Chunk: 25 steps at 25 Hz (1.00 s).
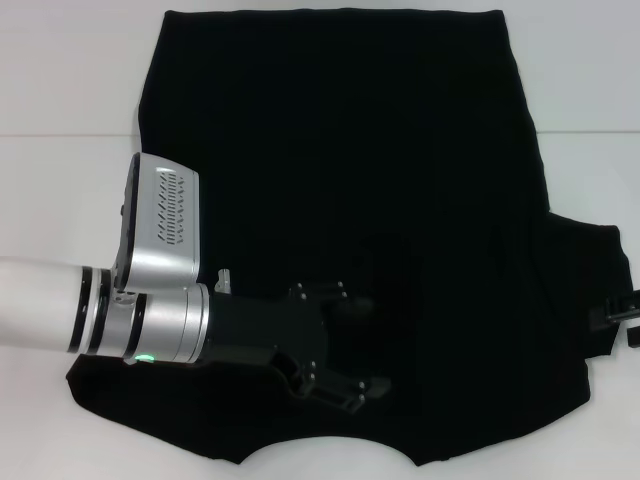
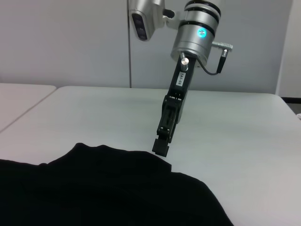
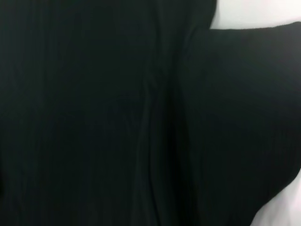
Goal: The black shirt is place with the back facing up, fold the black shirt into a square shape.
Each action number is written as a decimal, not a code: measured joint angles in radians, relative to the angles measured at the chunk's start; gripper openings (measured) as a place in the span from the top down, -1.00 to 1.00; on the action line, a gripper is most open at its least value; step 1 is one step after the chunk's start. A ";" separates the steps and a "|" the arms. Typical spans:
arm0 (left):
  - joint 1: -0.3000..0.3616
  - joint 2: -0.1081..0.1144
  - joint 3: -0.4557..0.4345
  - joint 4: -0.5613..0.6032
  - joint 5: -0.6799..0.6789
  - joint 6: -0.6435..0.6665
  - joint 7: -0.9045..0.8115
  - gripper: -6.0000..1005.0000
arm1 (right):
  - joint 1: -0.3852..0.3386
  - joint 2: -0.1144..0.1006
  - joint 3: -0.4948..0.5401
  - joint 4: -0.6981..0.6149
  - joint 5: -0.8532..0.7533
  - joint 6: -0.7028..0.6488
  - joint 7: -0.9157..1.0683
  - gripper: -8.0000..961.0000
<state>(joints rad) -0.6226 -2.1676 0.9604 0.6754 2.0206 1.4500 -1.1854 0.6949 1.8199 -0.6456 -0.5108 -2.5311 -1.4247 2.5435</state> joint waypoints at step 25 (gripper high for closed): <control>-0.004 0.003 -0.014 0.006 -0.010 -0.020 -0.008 -0.89 | 0.003 0.027 -0.036 -0.003 0.005 0.133 0.005 0.75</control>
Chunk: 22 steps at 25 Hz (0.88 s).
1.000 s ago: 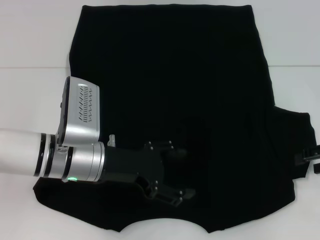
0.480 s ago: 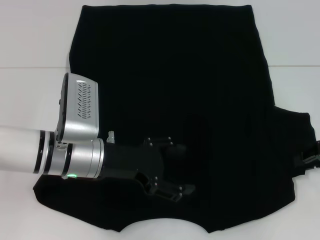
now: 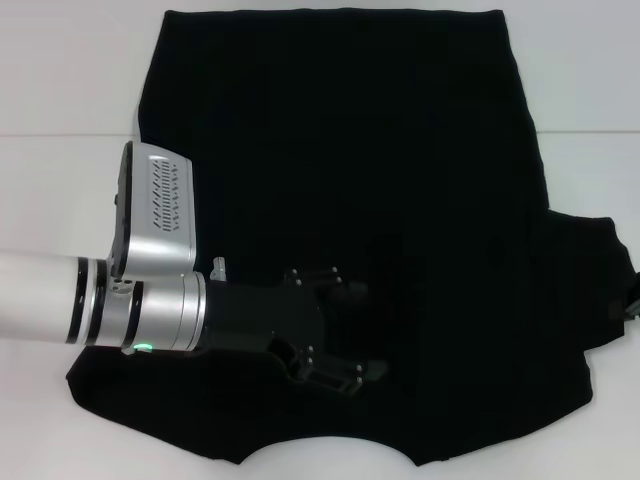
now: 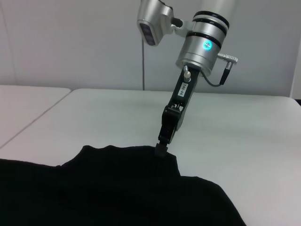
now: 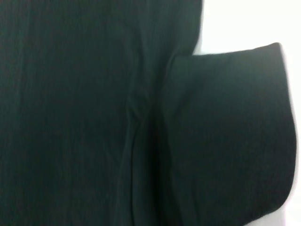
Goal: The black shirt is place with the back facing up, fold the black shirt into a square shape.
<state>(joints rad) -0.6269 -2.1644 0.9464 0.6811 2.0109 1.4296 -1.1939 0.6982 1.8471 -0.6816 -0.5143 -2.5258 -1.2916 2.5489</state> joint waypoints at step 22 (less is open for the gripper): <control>0.009 -0.004 -0.026 -0.002 -0.028 0.011 -0.035 -0.89 | -0.052 -0.019 0.034 -0.148 -0.005 -0.004 -0.032 0.97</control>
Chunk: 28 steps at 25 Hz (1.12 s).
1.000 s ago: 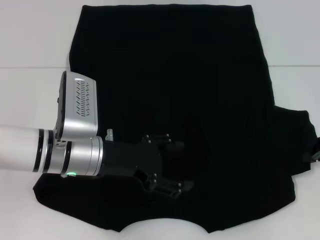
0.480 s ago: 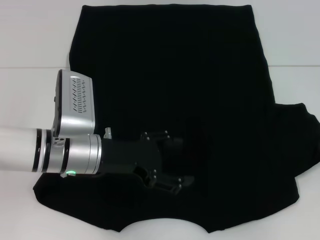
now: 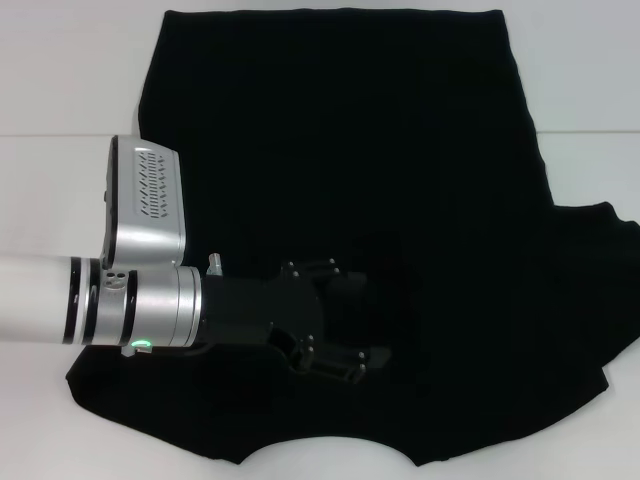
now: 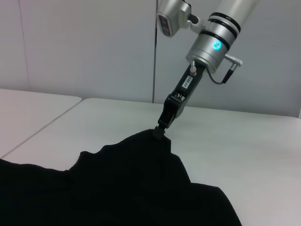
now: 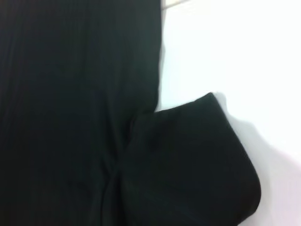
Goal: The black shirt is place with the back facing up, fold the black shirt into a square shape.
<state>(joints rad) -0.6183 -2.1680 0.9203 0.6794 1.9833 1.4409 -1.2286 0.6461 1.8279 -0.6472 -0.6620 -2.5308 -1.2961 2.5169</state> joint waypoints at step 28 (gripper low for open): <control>0.015 0.001 -0.002 0.000 -0.039 0.027 -0.012 -0.89 | 0.141 0.068 -0.023 -0.055 0.071 -0.058 -0.150 0.97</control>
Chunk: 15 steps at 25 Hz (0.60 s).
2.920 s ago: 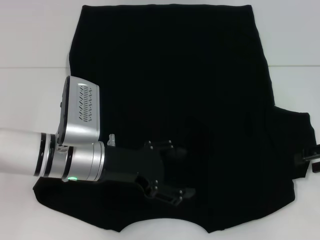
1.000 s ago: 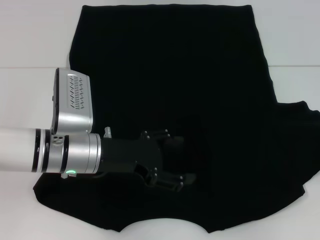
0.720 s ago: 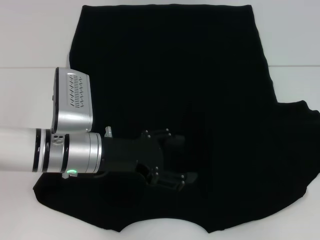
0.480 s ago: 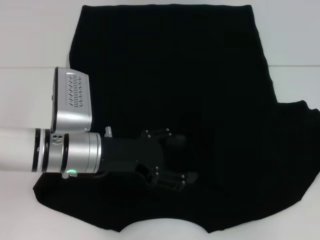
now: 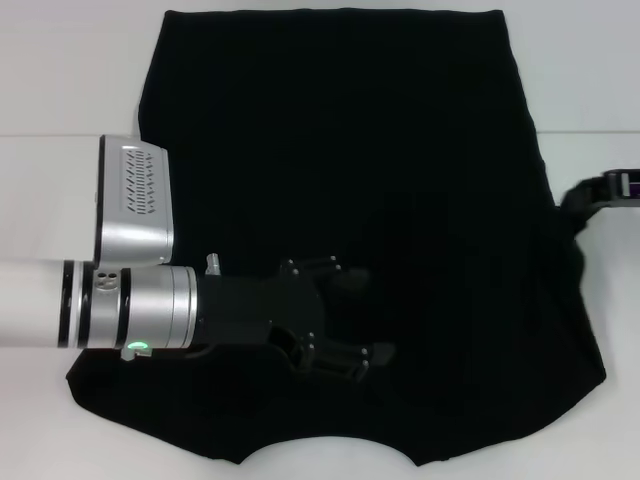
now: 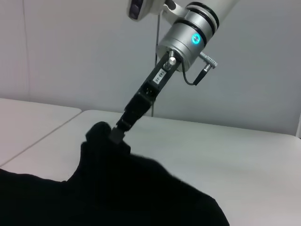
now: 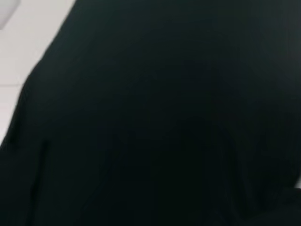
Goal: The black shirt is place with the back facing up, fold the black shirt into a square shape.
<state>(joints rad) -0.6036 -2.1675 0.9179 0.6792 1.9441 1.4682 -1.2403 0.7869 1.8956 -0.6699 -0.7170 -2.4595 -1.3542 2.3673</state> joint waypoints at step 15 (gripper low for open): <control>0.000 0.000 -0.001 0.000 -0.012 -0.006 -0.011 -0.88 | 0.084 0.070 -0.211 -0.007 -0.007 -0.025 0.005 0.97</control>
<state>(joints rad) -0.6037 -2.1674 0.9169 0.6796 1.9321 1.4626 -1.2517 0.8710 1.9652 -0.8806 -0.7243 -2.4663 -1.3796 2.3724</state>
